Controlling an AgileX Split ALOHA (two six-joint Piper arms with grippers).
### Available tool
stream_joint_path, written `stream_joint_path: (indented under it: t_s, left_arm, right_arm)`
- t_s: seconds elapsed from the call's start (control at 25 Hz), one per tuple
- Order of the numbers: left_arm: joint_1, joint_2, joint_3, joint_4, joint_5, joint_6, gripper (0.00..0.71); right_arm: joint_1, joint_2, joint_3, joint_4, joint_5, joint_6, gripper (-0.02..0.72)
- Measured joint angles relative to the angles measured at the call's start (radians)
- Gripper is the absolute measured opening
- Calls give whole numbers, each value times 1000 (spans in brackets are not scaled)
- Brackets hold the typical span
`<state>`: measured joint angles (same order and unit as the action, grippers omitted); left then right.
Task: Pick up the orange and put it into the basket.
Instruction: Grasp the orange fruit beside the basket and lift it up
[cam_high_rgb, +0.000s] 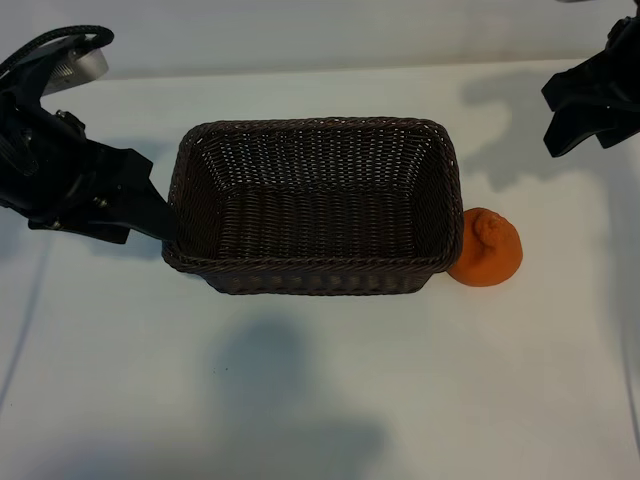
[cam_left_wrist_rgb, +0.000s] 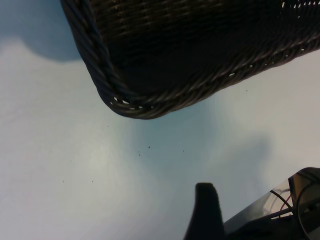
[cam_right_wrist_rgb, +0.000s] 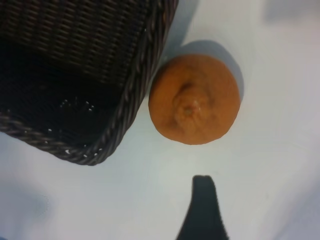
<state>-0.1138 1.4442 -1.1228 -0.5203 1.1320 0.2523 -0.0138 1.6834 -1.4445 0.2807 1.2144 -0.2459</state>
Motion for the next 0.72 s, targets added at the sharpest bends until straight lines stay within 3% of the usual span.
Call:
stream_joint_path:
  t_s: [0.4,0.72]
  left_arm:
    - [0,0,0,0,-19,0,573]
    - [0,0,0,0,-19,5,573]
  right_arm:
    - [0,38,60,1,-13,-10,537]
    - [0,38,162,4,-124,-22,540]
